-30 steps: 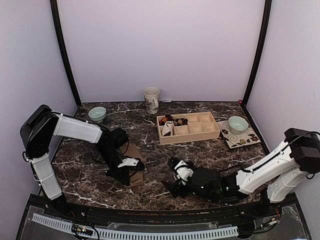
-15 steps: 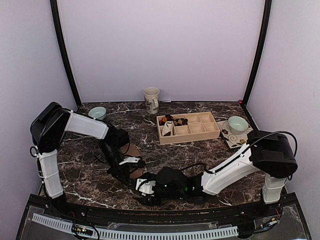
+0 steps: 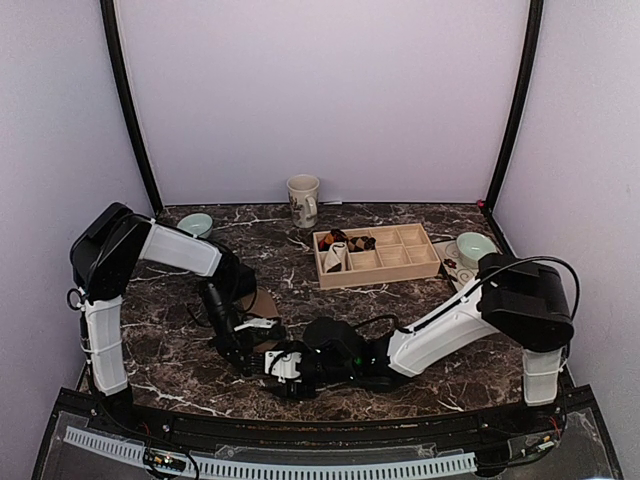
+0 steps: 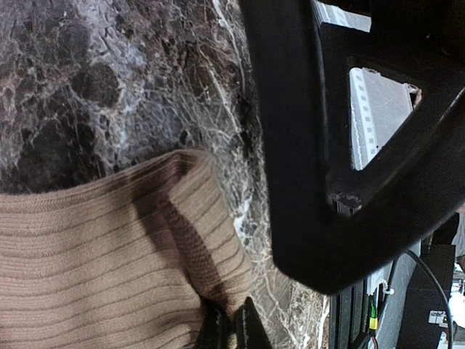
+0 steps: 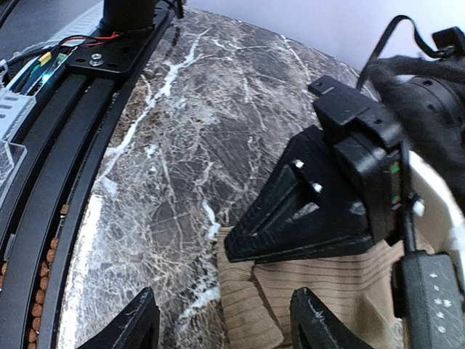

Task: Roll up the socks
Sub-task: Roll the sock at the center of the board.

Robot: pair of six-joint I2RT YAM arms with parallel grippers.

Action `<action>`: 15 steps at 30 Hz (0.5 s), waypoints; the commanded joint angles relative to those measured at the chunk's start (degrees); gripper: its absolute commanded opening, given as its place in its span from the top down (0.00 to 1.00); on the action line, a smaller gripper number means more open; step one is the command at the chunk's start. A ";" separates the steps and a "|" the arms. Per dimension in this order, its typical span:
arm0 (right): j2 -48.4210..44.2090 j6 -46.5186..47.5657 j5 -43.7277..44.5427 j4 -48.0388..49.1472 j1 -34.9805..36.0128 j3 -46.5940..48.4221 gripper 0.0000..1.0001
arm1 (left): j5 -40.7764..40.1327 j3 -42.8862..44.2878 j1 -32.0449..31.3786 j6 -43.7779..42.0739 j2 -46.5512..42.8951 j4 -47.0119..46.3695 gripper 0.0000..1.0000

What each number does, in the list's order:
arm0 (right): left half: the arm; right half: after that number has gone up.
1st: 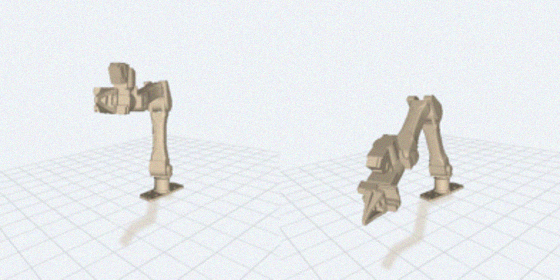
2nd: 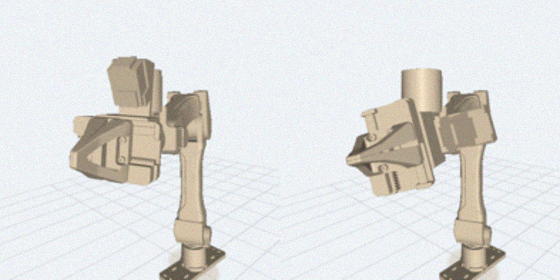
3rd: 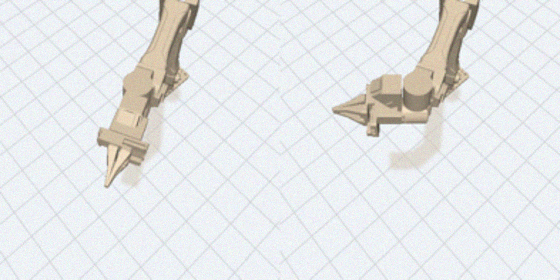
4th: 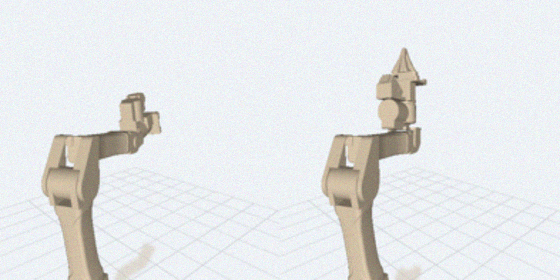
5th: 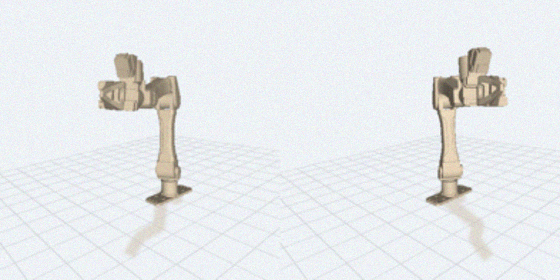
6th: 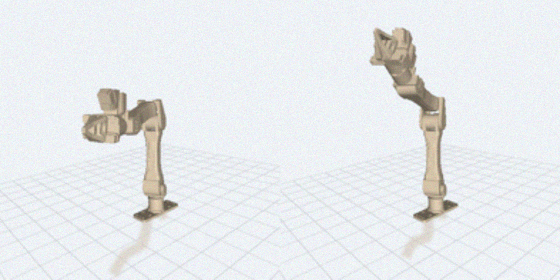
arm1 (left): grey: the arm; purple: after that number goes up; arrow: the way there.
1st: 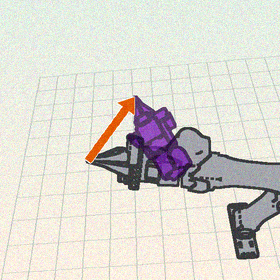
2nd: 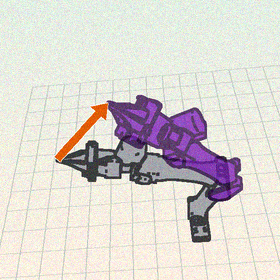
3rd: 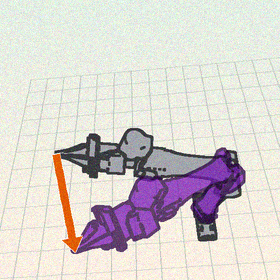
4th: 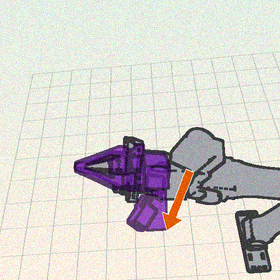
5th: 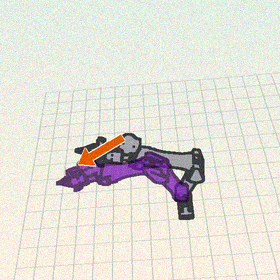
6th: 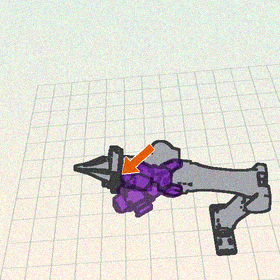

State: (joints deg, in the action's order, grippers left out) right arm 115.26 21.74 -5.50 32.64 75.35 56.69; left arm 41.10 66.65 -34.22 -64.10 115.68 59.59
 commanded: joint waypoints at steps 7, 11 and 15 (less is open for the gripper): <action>6.08 1.17 -1.72 0.39 -2.31 2.80 0.47 | -4.00 0.56 0.31 -1.42 1.12 1.42 1.00; 7.17 1.55 -1.76 0.27 -2.68 3.48 0.50 | -4.45 0.58 0.29 -1.40 1.13 1.28 1.00; 8.33 1.11 -3.22 -2.10 -2.68 4.62 0.59 | -4.46 0.70 0.39 -0.18 1.05 0.31 1.00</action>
State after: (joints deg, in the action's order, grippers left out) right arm 121.60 22.63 -7.79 32.93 72.97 59.83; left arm 40.47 66.98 -34.22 -64.31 115.83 60.42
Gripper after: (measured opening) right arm 0.459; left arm 0.034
